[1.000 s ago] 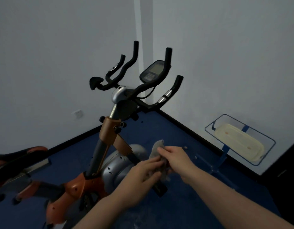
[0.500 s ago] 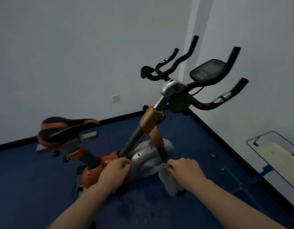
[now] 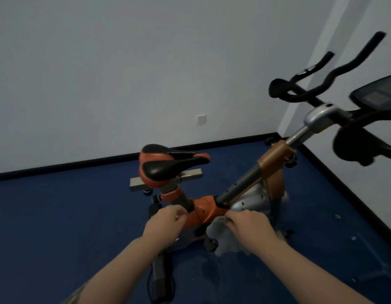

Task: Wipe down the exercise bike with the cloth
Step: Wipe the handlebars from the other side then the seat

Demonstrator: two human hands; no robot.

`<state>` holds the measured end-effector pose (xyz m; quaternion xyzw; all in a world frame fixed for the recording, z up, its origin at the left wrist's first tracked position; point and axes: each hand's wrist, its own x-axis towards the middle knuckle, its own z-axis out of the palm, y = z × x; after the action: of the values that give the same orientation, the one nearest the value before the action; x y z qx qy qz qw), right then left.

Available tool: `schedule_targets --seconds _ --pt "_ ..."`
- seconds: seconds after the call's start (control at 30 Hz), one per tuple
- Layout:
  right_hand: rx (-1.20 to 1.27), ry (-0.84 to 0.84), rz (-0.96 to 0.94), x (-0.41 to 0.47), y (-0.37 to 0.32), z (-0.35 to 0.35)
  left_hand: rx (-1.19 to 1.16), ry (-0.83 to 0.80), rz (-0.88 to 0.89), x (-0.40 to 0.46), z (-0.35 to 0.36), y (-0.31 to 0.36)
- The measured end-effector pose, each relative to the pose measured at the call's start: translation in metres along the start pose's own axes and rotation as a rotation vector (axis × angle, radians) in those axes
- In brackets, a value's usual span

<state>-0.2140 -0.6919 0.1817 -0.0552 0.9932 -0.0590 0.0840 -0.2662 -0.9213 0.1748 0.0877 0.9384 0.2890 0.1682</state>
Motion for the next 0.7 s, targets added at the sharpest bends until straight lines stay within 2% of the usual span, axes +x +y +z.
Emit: schedule_targets --seconds 0.37,0.57,0.7 --pt "0.085 0.066 0.015 0.077 -0.041 -0.003 0.054 -0.025 -0.031 0.041 -0.044 -0.048" --pt "0.329 0.072 0.114 0.107 -0.032 0.001 0.066 -0.04 0.013 0.068 -0.053 -0.038" --pt "0.507 0.083 0.164 0.119 -0.034 -0.004 0.011 0.035 0.083 0.078 -0.073 -0.033"
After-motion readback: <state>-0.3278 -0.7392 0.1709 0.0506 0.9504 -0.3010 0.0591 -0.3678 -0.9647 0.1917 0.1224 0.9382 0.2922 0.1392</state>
